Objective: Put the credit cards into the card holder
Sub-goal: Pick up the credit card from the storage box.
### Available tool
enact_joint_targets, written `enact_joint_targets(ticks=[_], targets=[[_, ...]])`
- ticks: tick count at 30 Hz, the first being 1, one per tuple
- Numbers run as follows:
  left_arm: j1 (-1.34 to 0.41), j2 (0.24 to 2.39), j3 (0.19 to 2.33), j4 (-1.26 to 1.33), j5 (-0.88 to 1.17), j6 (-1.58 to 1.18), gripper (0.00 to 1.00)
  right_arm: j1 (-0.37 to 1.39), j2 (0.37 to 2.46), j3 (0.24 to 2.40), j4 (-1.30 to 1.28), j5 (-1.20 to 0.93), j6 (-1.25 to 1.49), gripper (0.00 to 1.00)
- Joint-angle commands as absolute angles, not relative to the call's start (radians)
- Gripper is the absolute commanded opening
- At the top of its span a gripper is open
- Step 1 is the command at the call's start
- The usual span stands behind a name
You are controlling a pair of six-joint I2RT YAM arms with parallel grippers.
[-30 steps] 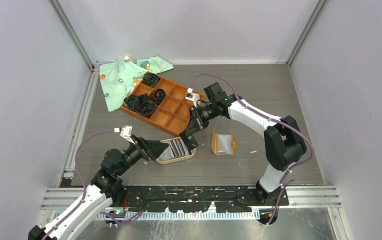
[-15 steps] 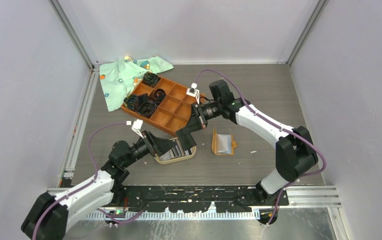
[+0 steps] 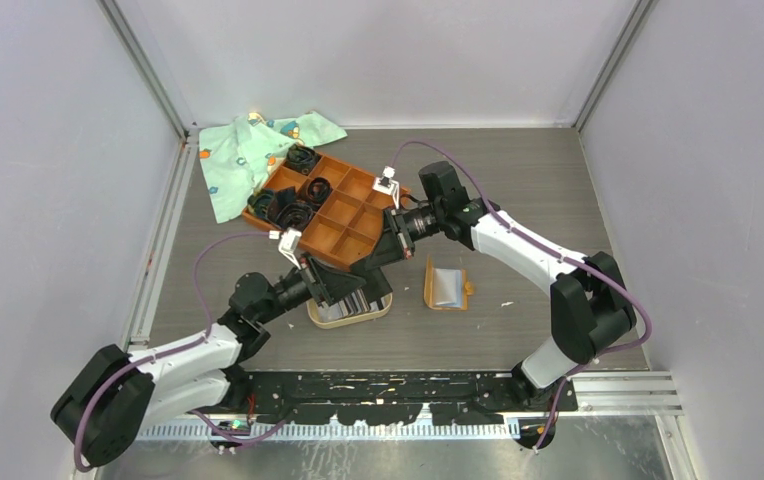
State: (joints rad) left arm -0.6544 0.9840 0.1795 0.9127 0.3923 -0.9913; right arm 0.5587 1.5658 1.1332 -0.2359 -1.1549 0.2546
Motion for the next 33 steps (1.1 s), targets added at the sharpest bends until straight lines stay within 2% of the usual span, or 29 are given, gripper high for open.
enact_joint_targets(ticks=[1,6,15,18,20,21,24,27,30,33], targets=[[-0.657,1.013,0.223,1.027,0.405,-0.984,0.32,0.555,1.537,1.135,-0.184,-1.188,0.264,0.01],[-0.657,1.057,0.234,1.07,0.428,-0.987,0.24,0.555,1.541,1.134,-0.184,-1.192,0.26,0.01],[-0.658,1.146,0.23,1.194,0.472,-1.01,0.2,0.555,1.548,1.141,-0.223,-1.187,0.218,0.03],[-0.657,1.18,0.234,1.237,0.489,-1.024,0.12,0.555,1.547,1.142,-0.23,-1.184,0.209,0.04],[-0.657,1.204,0.235,1.265,0.499,-1.032,0.01,0.555,1.546,1.145,-0.242,-1.181,0.194,0.04],[-0.658,1.214,0.234,1.278,0.5,-1.038,0.0,0.555,1.545,1.148,-0.254,-1.178,0.183,0.06],[-0.653,1.229,0.225,1.281,0.501,-1.043,0.0,0.555,1.541,1.168,-0.344,-1.145,0.106,0.19],[-0.638,1.209,0.204,1.22,0.491,-1.037,0.0,0.55,1.52,1.236,-0.517,-1.038,-0.068,0.39],[-0.63,1.158,0.187,1.111,0.461,-1.015,0.0,0.524,1.47,1.242,-0.556,-0.92,-0.128,0.5],[-0.629,1.091,0.185,0.998,0.441,-0.979,0.0,0.506,1.411,1.203,-0.539,-0.871,-0.177,0.55]])
